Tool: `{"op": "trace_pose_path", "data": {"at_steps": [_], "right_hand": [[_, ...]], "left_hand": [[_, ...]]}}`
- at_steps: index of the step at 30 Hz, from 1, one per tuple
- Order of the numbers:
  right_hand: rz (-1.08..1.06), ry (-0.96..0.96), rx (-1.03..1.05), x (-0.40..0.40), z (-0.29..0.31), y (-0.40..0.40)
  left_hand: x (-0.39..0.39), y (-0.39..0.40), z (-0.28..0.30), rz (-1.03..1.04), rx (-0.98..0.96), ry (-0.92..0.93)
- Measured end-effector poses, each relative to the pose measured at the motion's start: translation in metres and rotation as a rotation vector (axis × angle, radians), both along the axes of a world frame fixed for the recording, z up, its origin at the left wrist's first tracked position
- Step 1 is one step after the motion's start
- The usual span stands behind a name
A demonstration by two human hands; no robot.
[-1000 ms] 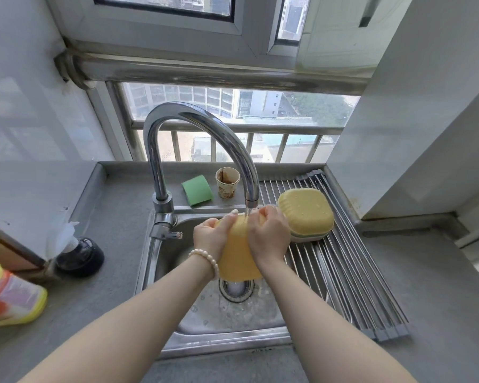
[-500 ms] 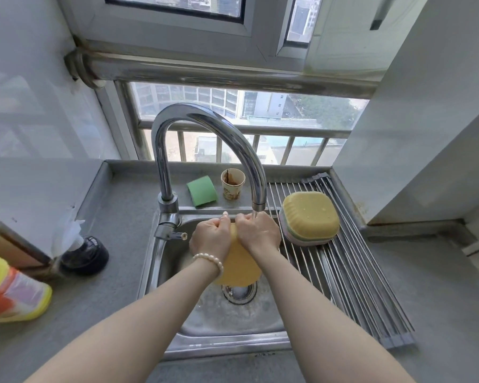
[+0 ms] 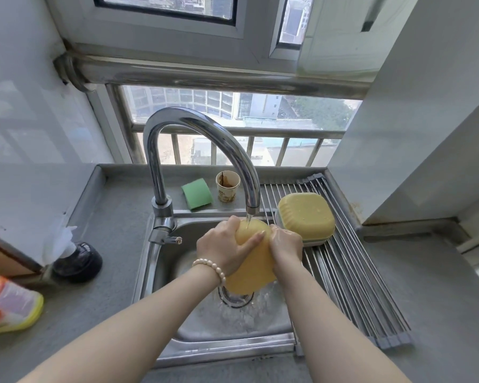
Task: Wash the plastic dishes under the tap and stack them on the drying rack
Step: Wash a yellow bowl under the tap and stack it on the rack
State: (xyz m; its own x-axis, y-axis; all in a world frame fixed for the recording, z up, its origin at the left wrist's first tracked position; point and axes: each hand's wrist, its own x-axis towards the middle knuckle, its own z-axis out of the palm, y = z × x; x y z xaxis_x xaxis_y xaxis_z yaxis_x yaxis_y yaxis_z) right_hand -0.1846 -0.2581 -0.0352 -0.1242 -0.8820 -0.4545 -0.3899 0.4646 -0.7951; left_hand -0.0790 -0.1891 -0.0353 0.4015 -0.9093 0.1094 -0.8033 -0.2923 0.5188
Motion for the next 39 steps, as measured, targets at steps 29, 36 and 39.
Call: {"op": "trace_pose_path", "data": {"at_steps": [29,36,39], "right_hand": [[-0.147,-0.247,0.06,0.017,0.017,0.013],[-0.2,-0.18,-0.174,0.017,0.009,0.029],[-0.027,0.003,-0.322,0.013,0.006,0.034]], "left_hand": [[0.011,0.001,0.006,0.073,-0.06,-0.091],[-0.001,-0.018,0.023,0.278,0.006,0.227],[0.0,-0.02,0.031,0.318,0.005,0.337]]}}
